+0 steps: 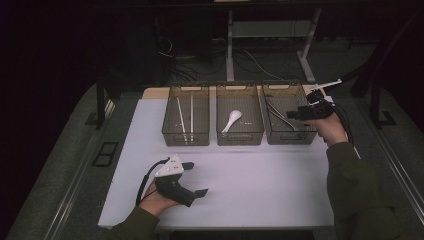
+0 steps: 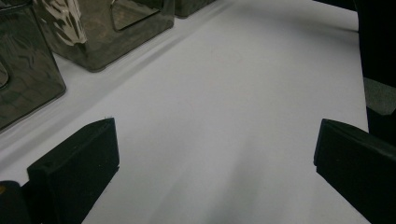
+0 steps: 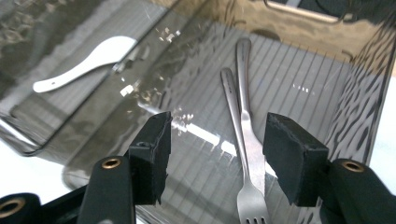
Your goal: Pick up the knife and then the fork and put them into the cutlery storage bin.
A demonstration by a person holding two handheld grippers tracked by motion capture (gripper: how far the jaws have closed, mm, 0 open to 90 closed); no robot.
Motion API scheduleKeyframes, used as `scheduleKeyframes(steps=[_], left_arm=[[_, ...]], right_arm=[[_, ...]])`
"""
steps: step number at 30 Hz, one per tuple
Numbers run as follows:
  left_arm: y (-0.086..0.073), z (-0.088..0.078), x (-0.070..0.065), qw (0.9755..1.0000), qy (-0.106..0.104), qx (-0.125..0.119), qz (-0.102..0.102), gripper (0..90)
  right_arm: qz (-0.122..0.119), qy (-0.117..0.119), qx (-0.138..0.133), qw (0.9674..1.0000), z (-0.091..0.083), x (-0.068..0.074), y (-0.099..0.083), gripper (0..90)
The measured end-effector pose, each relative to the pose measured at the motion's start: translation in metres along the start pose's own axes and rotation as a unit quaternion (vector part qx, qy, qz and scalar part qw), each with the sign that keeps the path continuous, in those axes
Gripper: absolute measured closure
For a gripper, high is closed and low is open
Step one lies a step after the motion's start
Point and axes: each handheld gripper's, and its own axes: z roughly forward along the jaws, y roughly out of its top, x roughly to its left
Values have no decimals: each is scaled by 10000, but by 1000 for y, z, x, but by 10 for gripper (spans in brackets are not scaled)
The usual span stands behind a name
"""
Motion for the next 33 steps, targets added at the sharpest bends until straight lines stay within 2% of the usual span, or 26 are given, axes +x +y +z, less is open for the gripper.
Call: scheduleKeyframes(steps=[7, 17, 22, 26, 33], left_arm=[[0, 0, 0, 10000, -7, 52, 24, 0], [-1, -2, 1, 10000, -10, 65, 10, 0], [-1, -2, 1, 10000, 11, 64, 17, 0], [-2, -2, 1, 10000, 10, 69, 24, 0], [-2, -3, 2, 10000, 20, 58, 17, 0]], right_arm=[[9, 187, -279, 9994, -11, 6, -3, 389], [-124, 444, -644, 9969, -26, 18, -20, 340], [-114, 628, -838, 9944, -34, 25, -34, 310], [-214, 702, -959, 9927, -41, 33, -47, 287], [-338, 968, -1159, 9879, -53, 49, -70, 270]])
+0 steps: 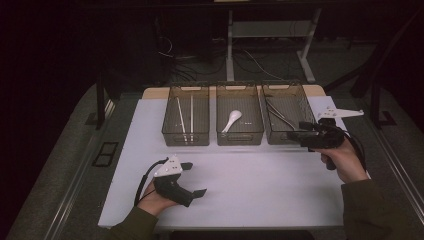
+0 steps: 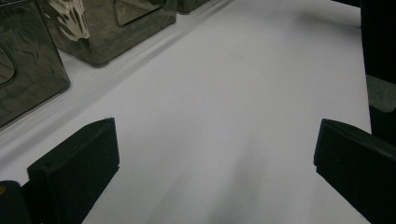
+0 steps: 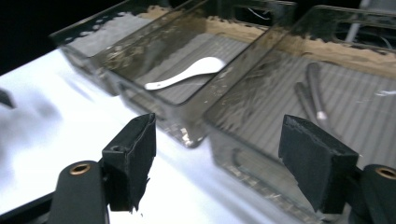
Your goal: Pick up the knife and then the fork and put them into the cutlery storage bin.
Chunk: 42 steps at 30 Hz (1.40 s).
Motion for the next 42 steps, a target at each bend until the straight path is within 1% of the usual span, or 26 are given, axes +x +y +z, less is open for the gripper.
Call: scheduleKeyframes(steps=[4, 9, 14, 15, 20, 23, 24, 26, 29, 32, 34, 36, 38, 41, 42], left_arm=[[0, -1, 0, 10000, 5, -9, -3, 0], [0, -2, 1, 10000, 7, -13, 12, 0], [0, -3, 1, 10000, 10, -31, 43, 0], [0, -3, 0, 10000, 16, -35, 15, 0], [1, -4, 0, 10000, 24, -39, 11, 0], [1, -4, 1, 10000, 26, -24, 7, 0], [1, -4, 1, 10000, 26, -22, 8, 0], [1, -4, 0, 10000, 24, -26, 7, 0], [0, -4, 0, 10000, 23, -35, 3, 0], [1, -4, 0, 10000, 18, -33, 28, 0], [1, -4, 0, 10000, 14, -22, 27, 0], [1, -3, 0, 10000, 12, -21, 27, 0], [1, -3, 0, 10000, 12, -18, 32, 0], [1, -3, -1, 10000, 13, -23, 19, 0], [1, -3, -1, 10000, 10, -17, 20, 0]], right_arm=[[-123, 92, -90, 9998, -6, 13, -10, 244], [-267, 139, -111, 9995, -8, 26, -25, 200], [-348, 195, -92, 9992, -11, 35, -40, 194], [-387, 205, -94, 9990, -12, 37, -43, 194], [-494, 244, -154, 9984, -15, 44, -54, 193], [-550, 339, -199, 9977, -17, 48, -60, 190], [-592, 334, -208, 9975, -17, 49, -62, 190], [-591, 369, -213, 9973, -17, 51, -65, 190], [-576, 351, -190, 9975, -19, 53, -71, 186], [-496, 383, -156, 9979, -19, 54, -77, 184], [-488, 377, -102, 9980, -19, 54, -81, 184], [-466, 372, -96, 9982, -19, 55, -85, 183], [-438, 360, -99, 9983, -20, 57, -88, 158], [-467, 328, -103, 9983, -22, 58, -93, 158], [-437, 309, -100, 9985, -22, 58, -94, 158]])
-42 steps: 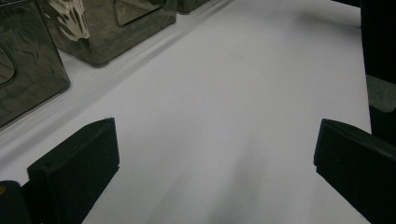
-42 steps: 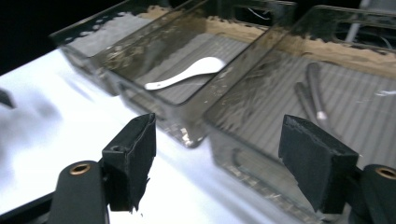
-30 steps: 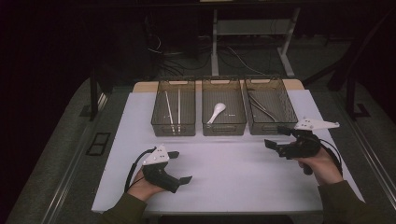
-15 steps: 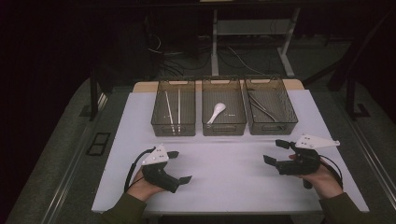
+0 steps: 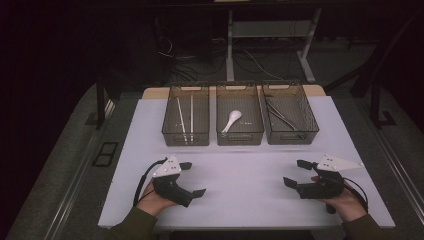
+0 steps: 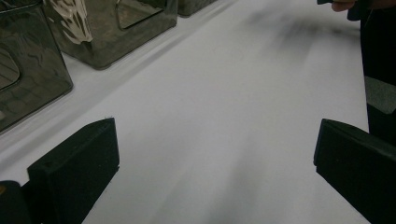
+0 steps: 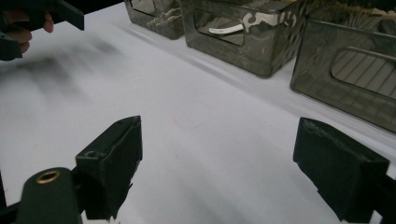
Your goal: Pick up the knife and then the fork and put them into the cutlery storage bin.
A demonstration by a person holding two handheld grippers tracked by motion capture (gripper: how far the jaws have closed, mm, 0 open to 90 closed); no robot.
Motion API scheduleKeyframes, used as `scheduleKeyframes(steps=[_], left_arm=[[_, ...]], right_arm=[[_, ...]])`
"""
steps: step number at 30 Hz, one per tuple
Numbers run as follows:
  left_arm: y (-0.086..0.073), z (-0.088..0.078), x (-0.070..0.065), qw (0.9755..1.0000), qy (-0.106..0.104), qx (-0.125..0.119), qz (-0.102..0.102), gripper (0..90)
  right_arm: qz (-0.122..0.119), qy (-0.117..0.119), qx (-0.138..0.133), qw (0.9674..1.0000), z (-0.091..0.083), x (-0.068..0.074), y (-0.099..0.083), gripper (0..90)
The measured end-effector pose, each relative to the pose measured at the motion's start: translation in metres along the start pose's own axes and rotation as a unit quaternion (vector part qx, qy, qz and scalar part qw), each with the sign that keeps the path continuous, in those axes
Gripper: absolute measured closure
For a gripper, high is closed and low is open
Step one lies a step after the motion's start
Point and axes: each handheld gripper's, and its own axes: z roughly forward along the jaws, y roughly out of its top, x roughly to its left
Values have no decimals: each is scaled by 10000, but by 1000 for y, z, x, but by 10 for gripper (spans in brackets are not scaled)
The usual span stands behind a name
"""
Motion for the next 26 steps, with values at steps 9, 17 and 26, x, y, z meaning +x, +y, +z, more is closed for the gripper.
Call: scheduleKeyframes(steps=[9, 17, 26], left_arm=[[0, 1, -1, 10000, 0, 16, 14, 0], [0, 2, -1, 10000, -9, 33, 15, 0], [0, 2, 0, 10000, -16, 42, 12, 0]], right_arm=[[26, -49, -39, 10000, -5, -1, -11, 157], [-93, -150, 59, 9998, 1, -3, -14, 126], [-118, -193, 96, 9997, 4, -5, -14, 126]])
